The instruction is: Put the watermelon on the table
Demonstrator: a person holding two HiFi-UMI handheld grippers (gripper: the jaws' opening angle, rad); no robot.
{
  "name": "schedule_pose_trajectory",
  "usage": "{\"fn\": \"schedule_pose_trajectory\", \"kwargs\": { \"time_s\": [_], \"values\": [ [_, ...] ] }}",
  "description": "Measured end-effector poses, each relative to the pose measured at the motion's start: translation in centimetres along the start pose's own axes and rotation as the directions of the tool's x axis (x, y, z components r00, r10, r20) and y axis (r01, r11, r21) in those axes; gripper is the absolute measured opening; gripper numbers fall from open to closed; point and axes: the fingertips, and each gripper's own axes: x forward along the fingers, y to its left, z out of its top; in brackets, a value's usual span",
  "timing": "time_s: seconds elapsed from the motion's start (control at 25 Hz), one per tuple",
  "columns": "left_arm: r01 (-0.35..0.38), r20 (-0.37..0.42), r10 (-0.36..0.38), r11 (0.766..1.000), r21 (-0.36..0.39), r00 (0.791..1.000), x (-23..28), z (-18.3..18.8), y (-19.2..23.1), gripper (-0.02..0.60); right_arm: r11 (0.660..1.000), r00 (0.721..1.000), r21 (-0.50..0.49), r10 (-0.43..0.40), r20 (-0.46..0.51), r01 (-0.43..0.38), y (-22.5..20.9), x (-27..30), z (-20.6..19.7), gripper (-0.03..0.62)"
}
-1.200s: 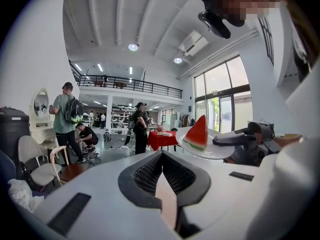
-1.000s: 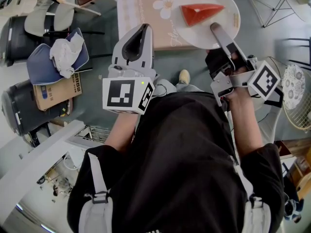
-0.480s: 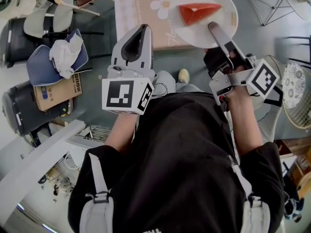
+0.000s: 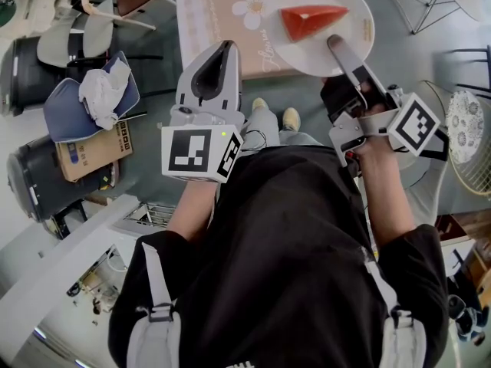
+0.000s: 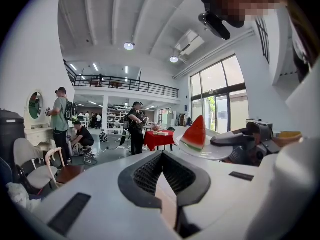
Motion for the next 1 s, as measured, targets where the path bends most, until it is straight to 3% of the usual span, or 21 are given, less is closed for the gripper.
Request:
{"fn": "schedule_pose_trajectory", "kwargs": {
  "time_s": [0.28,1.0],
  "values": [
    [0.002,0.008,-0.002,1.0,0.005,1.0,-0.7,0.3,-0.2,0.009,1.0,1.0,0.003,0.009,0.013,-0.009,0.3,-0.2,-0.1,0.025],
    [-0.02,0.011,0.02,0.999,-0.03,1.0,-1.1,-0.1,4.2,0.009,1.0,1.0,0.002,0.006,-0.012,-0.006,0.4,3.7,-2.3,0.025]
  ]
}}
